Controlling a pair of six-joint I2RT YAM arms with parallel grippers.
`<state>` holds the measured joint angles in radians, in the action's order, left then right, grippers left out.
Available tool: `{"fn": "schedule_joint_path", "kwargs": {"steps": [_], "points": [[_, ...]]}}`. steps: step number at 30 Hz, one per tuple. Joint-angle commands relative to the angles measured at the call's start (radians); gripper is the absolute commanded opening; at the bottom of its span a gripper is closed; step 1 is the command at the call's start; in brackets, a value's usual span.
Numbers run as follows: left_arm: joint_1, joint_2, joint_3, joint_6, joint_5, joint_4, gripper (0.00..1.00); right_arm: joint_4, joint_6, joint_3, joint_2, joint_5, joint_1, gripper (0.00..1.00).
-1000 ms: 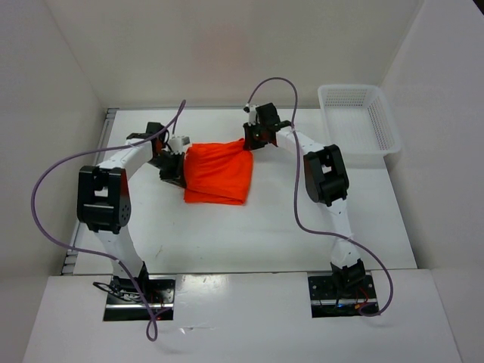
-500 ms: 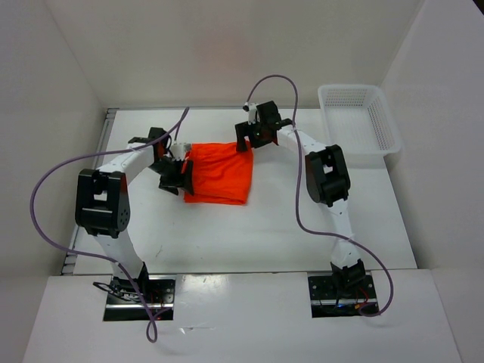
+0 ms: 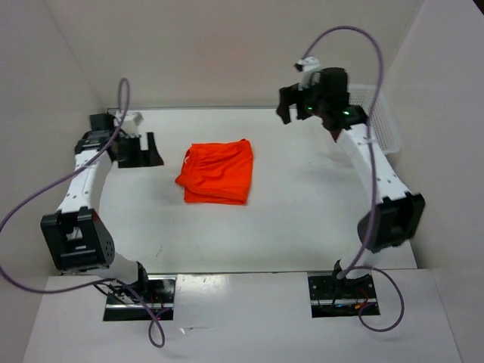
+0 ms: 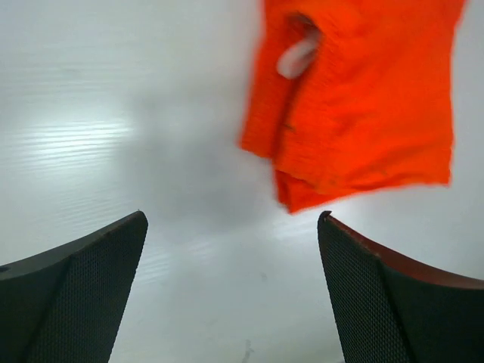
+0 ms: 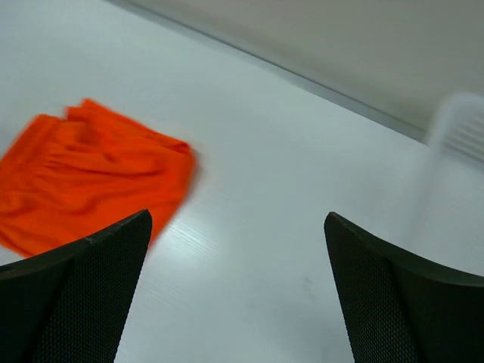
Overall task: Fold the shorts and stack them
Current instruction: Fold the shorts
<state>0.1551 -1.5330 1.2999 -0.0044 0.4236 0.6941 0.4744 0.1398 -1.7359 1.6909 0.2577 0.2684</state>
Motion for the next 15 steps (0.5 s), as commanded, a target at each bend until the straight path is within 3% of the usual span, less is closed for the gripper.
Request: {"fn": "schedule_joint_path", "kwargs": {"steps": [1,6,9,15], "points": [[0.138,0.114,-0.065,0.004,-0.051,-0.114,1.0,0.047,0.04,0.167,-0.152,-0.081,-0.163,1.0],[0.268,0.29,-0.197,0.004,-0.201,-0.189,1.0,-0.013,0.107,0.409,-0.362,-0.196,-0.29,1.0],[0.291,0.365,-0.246,0.004,-0.253,-0.189,1.0,-0.004,0.116,0.521,-0.491,-0.175,-0.333,1.0],[0.319,0.439,-0.301,0.004,-0.23,-0.211,1.0,0.093,0.084,0.653,-0.689,-0.129,-0.362,1.0]]}}
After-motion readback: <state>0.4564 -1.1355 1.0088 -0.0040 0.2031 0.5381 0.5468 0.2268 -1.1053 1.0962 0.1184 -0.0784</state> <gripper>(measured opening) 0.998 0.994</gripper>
